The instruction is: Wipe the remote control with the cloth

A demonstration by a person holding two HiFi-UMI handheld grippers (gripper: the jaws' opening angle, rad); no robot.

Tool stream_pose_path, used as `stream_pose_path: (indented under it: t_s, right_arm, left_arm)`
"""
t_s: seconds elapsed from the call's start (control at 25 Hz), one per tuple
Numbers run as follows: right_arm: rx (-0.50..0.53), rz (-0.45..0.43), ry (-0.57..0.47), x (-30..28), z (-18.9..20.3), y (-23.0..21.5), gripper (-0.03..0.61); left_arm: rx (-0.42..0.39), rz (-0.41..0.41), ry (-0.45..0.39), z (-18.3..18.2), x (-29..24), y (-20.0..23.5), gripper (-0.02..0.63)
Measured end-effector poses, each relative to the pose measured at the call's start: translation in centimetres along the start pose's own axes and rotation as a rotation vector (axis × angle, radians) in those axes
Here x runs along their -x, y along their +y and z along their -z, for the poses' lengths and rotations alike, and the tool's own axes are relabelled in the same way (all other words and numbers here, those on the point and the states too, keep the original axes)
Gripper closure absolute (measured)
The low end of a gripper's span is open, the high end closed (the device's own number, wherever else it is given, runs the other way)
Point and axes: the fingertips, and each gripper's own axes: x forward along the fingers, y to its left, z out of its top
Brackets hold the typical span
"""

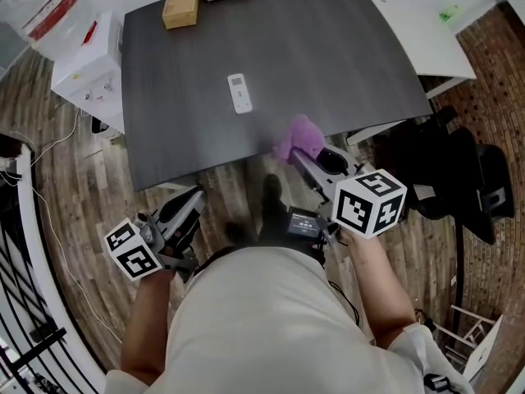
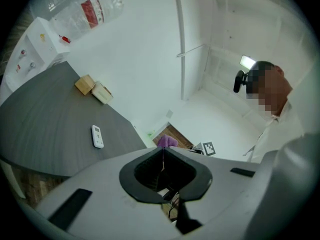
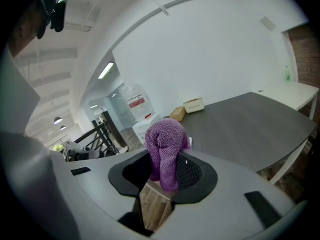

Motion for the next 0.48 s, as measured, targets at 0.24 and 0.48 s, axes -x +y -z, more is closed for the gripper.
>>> stream_pose_path:
  t_s: [0.24,0.48]
  right_arm:
    - [0.078,-0.014,-0.033,2.1,-0.7,2.9,0.454]
    - [0.101,-0.062,-0.002,2.5,-0.5,4.7,0.454]
  left_arm:
    - [-0.014,0.052,-0.024,-0.4,-0.1,-2.6,0.603]
    - [0.012,0.057,-0.055,-0.2,0.8,-4.4,0.603]
